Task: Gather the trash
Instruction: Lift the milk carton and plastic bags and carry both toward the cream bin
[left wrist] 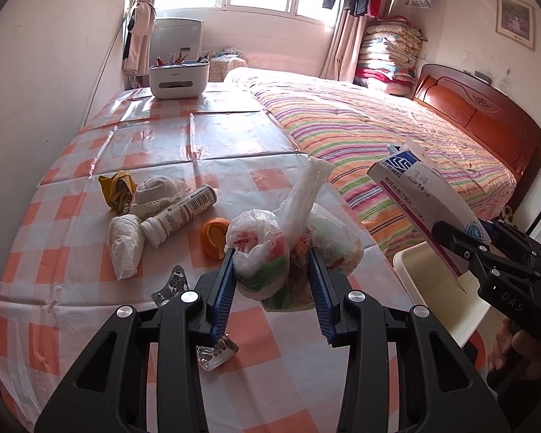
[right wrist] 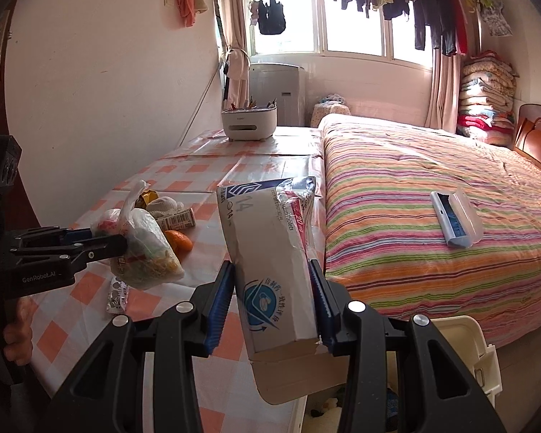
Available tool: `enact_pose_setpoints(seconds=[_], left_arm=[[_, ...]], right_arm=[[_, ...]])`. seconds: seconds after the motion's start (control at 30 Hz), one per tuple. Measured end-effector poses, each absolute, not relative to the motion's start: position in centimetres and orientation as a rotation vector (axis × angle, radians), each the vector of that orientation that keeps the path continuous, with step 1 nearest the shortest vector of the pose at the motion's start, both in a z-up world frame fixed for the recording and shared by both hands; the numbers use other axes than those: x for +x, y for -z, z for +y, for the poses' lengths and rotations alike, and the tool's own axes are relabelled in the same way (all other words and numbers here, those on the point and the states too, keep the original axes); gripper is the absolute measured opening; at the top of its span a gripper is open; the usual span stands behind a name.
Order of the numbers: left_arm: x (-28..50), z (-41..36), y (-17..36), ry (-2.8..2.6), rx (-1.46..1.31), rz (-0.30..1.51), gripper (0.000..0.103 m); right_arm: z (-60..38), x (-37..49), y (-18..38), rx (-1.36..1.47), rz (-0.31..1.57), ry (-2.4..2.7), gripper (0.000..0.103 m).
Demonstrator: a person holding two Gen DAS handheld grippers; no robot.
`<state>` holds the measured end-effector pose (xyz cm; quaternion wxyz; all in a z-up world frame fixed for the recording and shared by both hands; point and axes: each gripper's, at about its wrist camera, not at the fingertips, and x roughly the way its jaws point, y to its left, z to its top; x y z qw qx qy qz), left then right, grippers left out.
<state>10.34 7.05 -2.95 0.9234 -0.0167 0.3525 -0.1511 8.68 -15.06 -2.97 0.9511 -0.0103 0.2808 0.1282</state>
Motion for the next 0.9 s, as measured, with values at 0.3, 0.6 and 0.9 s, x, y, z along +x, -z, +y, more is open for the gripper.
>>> enact_pose_setpoints(seconds=[0.3, 0.6, 0.9], left_arm=[[9.6, 3.1, 2.8, 0.390, -0.005, 0.722, 0.038], [9.1, -0.4, 2.8, 0.454, 0.026, 0.716, 0.038], [8.8, -3.1, 3.2, 0.496, 0.053, 0.724, 0.038]], right_arm=[[-17.2, 7.5, 2.6, -0.001, 0.549, -0.216, 0.041], [-21.2, 6.0, 3.4, 0.049, 0.559, -0.126, 0.041], [-25.3, 4.2, 4.6, 0.129, 0.573, -0.028, 0.042]])
